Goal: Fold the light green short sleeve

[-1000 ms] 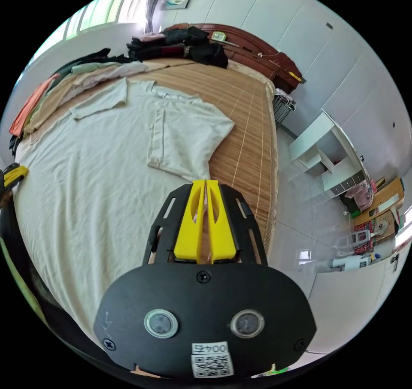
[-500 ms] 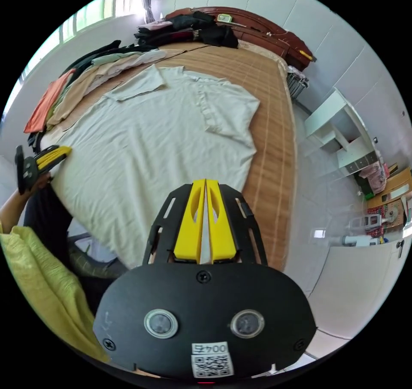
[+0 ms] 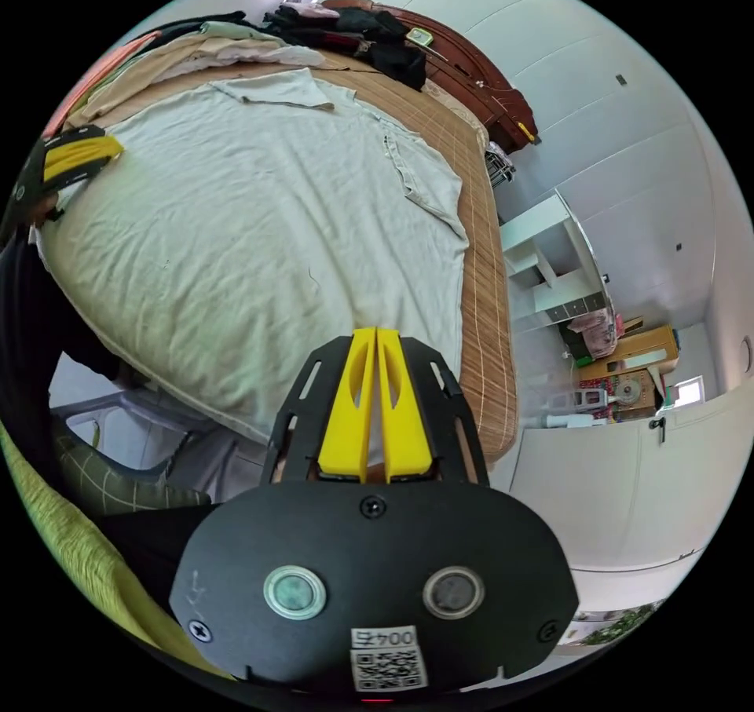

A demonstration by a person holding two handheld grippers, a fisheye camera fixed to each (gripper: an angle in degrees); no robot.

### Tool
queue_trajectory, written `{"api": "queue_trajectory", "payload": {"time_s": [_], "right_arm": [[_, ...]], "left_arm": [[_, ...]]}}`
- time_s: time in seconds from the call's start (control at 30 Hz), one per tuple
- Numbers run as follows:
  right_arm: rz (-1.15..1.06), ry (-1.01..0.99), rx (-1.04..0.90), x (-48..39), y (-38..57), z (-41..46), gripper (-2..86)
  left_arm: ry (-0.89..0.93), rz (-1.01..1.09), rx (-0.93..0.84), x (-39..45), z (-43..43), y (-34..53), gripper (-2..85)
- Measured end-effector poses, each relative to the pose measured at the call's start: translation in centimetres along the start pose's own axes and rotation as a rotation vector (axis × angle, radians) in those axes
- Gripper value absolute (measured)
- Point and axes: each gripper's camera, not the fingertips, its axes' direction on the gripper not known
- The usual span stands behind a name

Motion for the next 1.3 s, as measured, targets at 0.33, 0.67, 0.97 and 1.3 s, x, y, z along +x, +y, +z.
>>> {"api": "queue_trajectory", "payload": {"time_s": [0.33, 0.67, 0.97, 1.3], "right_arm": [[0.081, -0.122, 0.053, 3.7, 2.8, 1.9, -0.7], [0.314, -0.365, 0.096, 14.9, 7.5, 0.5, 4.3], [0.675, -0.539, 0.044, 25.8, 20.5, 3.7, 6.5], [0.544, -0.562, -0.008, 21.9, 21.4, 5.7, 7.6]], "left_arm": [[0.232, -0.268, -0.130, -6.7, 2.4, 0.8, 0.4], [0.379, -0.448, -0.069, -18.7, -0.6, 12.9, 0.7], [0.487, -0.589, -0.189, -23.2, -0.1, 22.5, 0.3], [0.455, -0.474, -0.210, -24.6, 1.8, 21.7, 0.7]]}}
